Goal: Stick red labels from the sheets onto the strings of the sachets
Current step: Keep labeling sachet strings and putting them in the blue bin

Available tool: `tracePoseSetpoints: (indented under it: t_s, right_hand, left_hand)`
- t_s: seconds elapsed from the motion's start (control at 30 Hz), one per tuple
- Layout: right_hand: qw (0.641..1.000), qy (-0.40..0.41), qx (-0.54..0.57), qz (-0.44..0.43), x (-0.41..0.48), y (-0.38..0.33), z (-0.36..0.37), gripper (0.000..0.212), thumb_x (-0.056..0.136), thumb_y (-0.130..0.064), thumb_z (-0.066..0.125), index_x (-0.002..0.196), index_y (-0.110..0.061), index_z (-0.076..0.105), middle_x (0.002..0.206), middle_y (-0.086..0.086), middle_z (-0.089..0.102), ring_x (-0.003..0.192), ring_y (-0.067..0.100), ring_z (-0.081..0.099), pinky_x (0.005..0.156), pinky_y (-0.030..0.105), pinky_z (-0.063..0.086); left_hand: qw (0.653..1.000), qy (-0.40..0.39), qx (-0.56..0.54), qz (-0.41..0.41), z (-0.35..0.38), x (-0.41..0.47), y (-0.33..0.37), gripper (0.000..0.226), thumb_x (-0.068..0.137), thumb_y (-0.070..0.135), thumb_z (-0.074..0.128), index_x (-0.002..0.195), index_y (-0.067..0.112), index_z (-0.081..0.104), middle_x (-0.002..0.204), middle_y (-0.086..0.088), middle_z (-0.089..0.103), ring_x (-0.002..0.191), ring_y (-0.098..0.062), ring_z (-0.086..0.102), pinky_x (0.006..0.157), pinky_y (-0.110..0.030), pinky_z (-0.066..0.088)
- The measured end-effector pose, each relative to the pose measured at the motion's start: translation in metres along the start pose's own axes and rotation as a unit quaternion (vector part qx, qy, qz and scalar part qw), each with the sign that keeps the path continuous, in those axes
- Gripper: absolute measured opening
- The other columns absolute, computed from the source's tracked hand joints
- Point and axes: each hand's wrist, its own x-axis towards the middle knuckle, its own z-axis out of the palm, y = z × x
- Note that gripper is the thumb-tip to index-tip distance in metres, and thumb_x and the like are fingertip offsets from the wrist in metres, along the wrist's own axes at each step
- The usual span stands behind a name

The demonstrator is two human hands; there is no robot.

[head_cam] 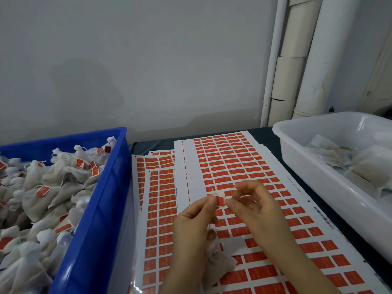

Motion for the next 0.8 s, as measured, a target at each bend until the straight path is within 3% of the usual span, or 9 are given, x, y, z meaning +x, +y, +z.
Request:
tracePoseSetpoints:
  t_s: [0.17,0.3,0.53,0.73,0.8]
  right_hand:
    - [0.995,-0.036,-0.089,-0.022,-0.0020,0.0054,0.0036,0.010,0.073,-0.040,0.068,0.075,-0.037,0.059,0.077,-0.021,0.062,0.082,-0.011,0.056,0.062,0.001,0.044]
    - [0.992,-0.043,-0.110,-0.036,-0.0022,0.0055,0.0039,0.014,0.077,-0.032,0.068,0.074,-0.041,0.058,0.080,-0.023,0.060,0.083,-0.013,0.054,0.064,-0.001,0.042]
    - [0.992,0.013,-0.105,-0.066,-0.0037,0.0036,0.0046,0.024,0.073,-0.031,0.073,0.082,-0.042,0.054,0.081,-0.022,0.057,0.083,-0.012,0.053,0.061,-0.001,0.041]
    - [0.991,-0.003,-0.110,-0.080,-0.0043,0.0009,0.0054,0.019,0.074,-0.033,0.069,0.076,-0.044,0.054,0.082,-0.025,0.057,0.086,-0.010,0.052,0.066,0.000,0.042]
    - [0.987,0.004,-0.124,-0.098,-0.0054,0.0002,0.0059,0.010,0.072,-0.041,0.062,0.076,-0.045,0.053,0.081,-0.027,0.055,0.085,-0.008,0.054,0.069,-0.002,0.040]
  left_hand:
    - [1.000,-0.003,-0.021,-0.012,-0.0020,0.0016,0.0002,0.014,0.069,0.040,0.065,0.073,0.032,0.077,0.078,0.009,0.073,0.086,-0.021,0.063,0.057,-0.026,0.050]
    - [1.000,-0.001,-0.020,-0.012,-0.0028,0.0024,-0.0003,0.014,0.074,0.038,0.065,0.077,0.031,0.077,0.079,0.010,0.073,0.087,-0.021,0.063,0.057,-0.024,0.049]
    - [1.000,0.002,-0.014,-0.007,-0.0008,0.0013,-0.0012,0.018,0.064,0.044,0.064,0.074,0.035,0.076,0.079,0.013,0.073,0.086,-0.018,0.063,0.051,-0.020,0.048]
    - [1.000,-0.006,0.006,-0.009,-0.0018,0.0009,-0.0039,0.009,0.074,0.035,0.067,0.075,0.033,0.076,0.078,0.012,0.072,0.087,-0.020,0.064,0.071,-0.037,0.053]
    - [1.000,-0.007,0.018,0.006,-0.0013,-0.0002,-0.0037,0.010,0.066,0.041,0.068,0.072,0.037,0.076,0.073,0.012,0.071,0.081,-0.018,0.063,0.060,-0.029,0.054]
